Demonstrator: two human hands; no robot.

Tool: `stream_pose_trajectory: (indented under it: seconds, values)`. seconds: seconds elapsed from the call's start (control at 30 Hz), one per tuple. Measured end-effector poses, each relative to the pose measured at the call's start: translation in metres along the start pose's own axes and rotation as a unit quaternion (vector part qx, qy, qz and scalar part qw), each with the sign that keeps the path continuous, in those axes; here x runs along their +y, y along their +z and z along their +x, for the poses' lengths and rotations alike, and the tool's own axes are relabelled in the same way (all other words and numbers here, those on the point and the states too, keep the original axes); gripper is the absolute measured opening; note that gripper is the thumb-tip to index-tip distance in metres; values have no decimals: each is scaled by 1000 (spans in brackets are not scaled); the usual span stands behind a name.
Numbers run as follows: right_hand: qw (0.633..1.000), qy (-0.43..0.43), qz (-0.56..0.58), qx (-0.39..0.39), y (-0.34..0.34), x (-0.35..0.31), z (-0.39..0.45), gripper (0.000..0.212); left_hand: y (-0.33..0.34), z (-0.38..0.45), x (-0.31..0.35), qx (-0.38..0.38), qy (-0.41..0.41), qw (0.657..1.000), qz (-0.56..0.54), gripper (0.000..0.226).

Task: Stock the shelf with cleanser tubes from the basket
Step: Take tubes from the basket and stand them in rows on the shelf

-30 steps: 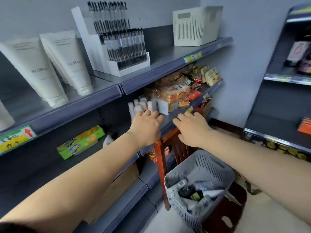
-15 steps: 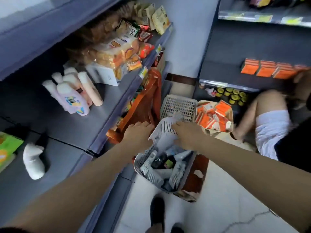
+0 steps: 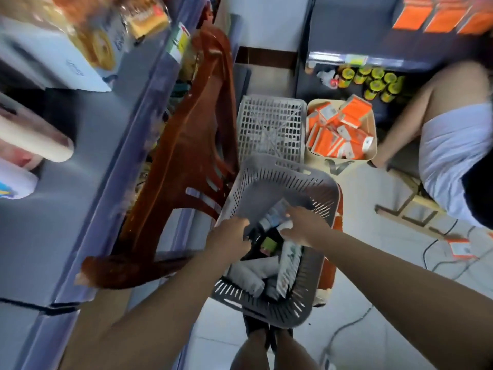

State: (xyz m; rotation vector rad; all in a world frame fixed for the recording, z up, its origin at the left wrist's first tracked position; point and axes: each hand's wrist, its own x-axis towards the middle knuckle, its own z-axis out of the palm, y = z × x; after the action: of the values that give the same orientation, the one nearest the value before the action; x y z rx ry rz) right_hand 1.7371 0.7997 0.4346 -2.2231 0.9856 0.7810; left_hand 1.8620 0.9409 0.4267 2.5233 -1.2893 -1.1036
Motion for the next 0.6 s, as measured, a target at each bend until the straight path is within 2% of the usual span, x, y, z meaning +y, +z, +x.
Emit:
stream_pose_trajectory:
  seconds: [0.13, 0.27, 0.37, 0.4, 0.6]
  values:
    - [999, 31, 43, -8, 19, 11, 52, 55, 40, 43, -14, -36, -14, 999, -19, 43]
    - [995, 63, 81, -6, 42, 21, 107, 50, 72, 85, -23, -40, -31, 997, -49, 45]
    - [988, 97, 118, 12, 62, 32, 139, 44, 92, 115, -21, -44, -33, 996, -73, 24]
    - [987, 104, 122, 19, 67, 36, 148, 46, 99, 125, -20, -45, -34, 995, -77, 23]
    - [991, 113, 72, 29, 88, 53, 183, 35, 133, 175, -12, -50, -43, 992, -103, 44]
